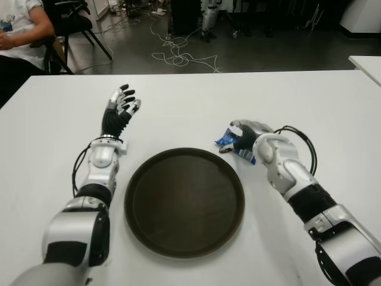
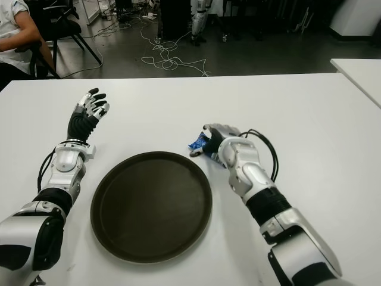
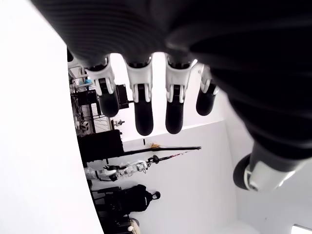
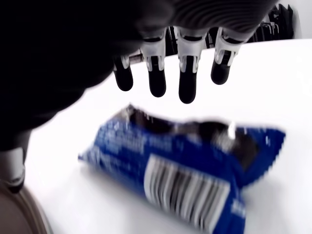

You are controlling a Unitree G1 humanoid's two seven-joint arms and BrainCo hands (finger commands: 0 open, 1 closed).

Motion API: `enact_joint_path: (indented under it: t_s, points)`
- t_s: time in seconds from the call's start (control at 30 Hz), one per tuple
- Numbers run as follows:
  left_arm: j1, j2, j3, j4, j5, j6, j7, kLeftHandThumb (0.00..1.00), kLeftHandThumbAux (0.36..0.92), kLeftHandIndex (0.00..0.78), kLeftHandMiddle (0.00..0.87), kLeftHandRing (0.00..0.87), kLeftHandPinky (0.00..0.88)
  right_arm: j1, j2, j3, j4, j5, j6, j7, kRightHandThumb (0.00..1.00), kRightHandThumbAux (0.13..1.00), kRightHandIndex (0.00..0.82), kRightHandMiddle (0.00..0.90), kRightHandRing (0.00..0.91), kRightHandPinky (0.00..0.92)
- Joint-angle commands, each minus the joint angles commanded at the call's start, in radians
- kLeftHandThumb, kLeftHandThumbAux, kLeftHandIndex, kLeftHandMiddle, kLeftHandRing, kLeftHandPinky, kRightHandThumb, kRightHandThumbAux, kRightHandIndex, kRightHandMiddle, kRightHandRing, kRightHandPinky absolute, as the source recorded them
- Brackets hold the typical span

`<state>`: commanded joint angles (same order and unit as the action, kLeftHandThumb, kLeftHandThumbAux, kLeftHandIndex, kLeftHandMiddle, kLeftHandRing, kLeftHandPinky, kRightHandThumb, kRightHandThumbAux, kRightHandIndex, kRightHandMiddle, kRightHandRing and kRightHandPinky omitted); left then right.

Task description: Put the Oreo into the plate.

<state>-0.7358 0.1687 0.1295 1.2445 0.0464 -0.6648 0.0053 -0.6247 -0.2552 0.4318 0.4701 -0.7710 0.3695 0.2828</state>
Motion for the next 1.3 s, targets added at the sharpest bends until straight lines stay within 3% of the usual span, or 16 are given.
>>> enact_joint_path:
  t_s: [0.47,0.97,1.3]
  points:
    - [-0.001,-0.005,0.011,0.001,-0.009,0.0,-0.002,0.099,0.584,0.111,0.184,0.149,0.114,-0.009,-0.004,-0.038,-0.016,0.029,0.055,-0.017,0.0,0.528,0.111,0.117,0.101,0.088]
    - [0.0,-0.006,0.011,-0.001,-0.011,0.002,-0.008,0.097,0.543,0.113,0.188,0.148,0.092,-0.016,-0.017,-0.026,-0.025,0.032,0.077,0.007,0.0,0.529,0.114,0.12,0.102,0.086]
    - [0.0,-0.004,0.005,-0.003,-0.003,0.006,0.0,0.099,0.565,0.123,0.2,0.158,0.108,-0.012,-0.019,-0.015,-0.023,0.039,0.072,0.006,0.0,0.523,0.112,0.135,0.116,0.092]
